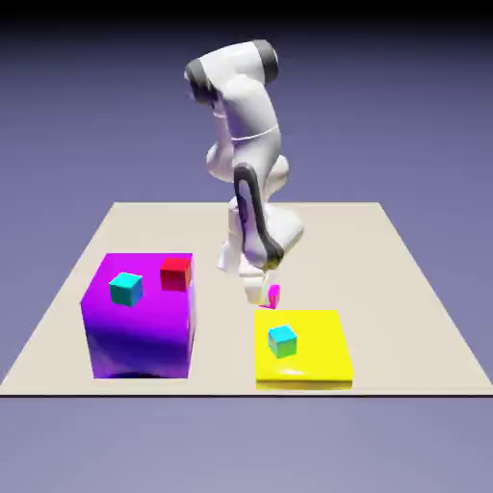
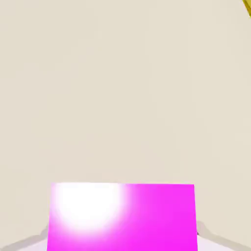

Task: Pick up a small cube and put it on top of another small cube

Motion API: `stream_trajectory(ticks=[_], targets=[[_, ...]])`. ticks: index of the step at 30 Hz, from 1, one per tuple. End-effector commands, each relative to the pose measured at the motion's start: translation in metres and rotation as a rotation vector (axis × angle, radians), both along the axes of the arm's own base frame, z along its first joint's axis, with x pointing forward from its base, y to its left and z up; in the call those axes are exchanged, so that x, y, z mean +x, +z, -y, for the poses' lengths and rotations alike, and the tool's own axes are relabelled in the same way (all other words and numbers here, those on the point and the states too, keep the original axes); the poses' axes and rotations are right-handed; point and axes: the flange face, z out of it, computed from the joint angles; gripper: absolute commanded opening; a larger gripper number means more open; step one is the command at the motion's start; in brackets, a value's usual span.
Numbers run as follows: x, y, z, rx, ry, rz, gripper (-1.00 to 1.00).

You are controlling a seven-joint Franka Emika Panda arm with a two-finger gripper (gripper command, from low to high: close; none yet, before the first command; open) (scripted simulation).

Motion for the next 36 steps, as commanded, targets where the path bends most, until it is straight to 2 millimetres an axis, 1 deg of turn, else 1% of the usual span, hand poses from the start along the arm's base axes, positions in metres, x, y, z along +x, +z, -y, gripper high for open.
stream_trajectory(ticks=[1, 10, 21, 22, 25, 28, 32, 36], targets=[[-0.001, 0.002, 0.000, 0.002, 0.001, -0.004, -1.00], [0.000, 0.022, 0.001, 0.009, 0.006, -0.005, -1.00], [0.012, 0.057, 0.012, -0.022, -0.008, 0.088, -1.00], [0.023, 0.058, 0.013, -0.013, -0.013, 0.122, -1.00], [0.065, 0.061, 0.014, 0.030, -0.015, 0.237, -1.00], [0.105, 0.068, 0.015, 0.074, 0.005, 0.330, -1.00], [0.153, 0.083, 0.013, 0.128, 0.064, 0.416, -1.00], [0.194, 0.102, 0.009, 0.167, 0.149, 0.451, -1.00]])
